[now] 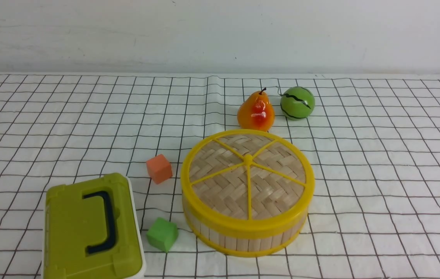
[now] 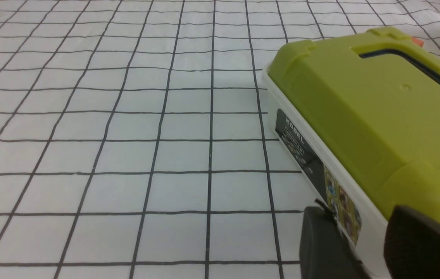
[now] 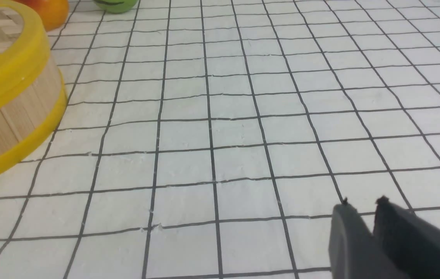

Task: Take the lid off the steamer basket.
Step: Use the right arm to lift the lid of the steamer

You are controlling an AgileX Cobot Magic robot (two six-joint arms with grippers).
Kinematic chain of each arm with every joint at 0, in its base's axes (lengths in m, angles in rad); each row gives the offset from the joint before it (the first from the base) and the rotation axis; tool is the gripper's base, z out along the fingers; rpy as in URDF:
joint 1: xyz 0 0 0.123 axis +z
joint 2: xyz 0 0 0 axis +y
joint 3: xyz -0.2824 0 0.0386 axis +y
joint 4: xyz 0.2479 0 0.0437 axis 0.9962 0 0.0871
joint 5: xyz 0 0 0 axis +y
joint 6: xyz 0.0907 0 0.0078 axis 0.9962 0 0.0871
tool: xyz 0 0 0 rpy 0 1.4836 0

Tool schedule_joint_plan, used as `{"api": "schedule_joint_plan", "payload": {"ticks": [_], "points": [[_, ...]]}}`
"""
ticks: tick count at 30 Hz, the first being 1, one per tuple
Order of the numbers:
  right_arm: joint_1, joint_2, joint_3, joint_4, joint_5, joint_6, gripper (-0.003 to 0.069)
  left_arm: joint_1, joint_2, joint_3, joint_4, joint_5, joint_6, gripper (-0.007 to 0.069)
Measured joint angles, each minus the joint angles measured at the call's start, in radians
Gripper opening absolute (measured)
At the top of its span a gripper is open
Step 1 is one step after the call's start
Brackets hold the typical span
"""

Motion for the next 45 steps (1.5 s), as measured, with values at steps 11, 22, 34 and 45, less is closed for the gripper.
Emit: {"api": "schedule_joint_plan", "payload": {"ticks": [11,22,34,45], "points": [[0.000,0.000,0.000,0.039,0.000,0.004,0.0111,0.000,0.000,0.000,0.000,0.000,0.000,0.0239],[0.000,0.000,0.008,0.776,-0.006,0.249,0.0127,0.000,0.000,0.000,0.000,0.000,0.000,0.0239],[0.000,0.000,-0.037,0.834,-0.013,-0.025,0.0136,0.000,0.000,0.000,0.000,0.000,0.000,0.0239],[0.000,0.388,-0.599,0.654,0.378,-0.507,-0.0022,0.000,0.000,0.000,0.000,0.000,0.000,0.0239]]}}
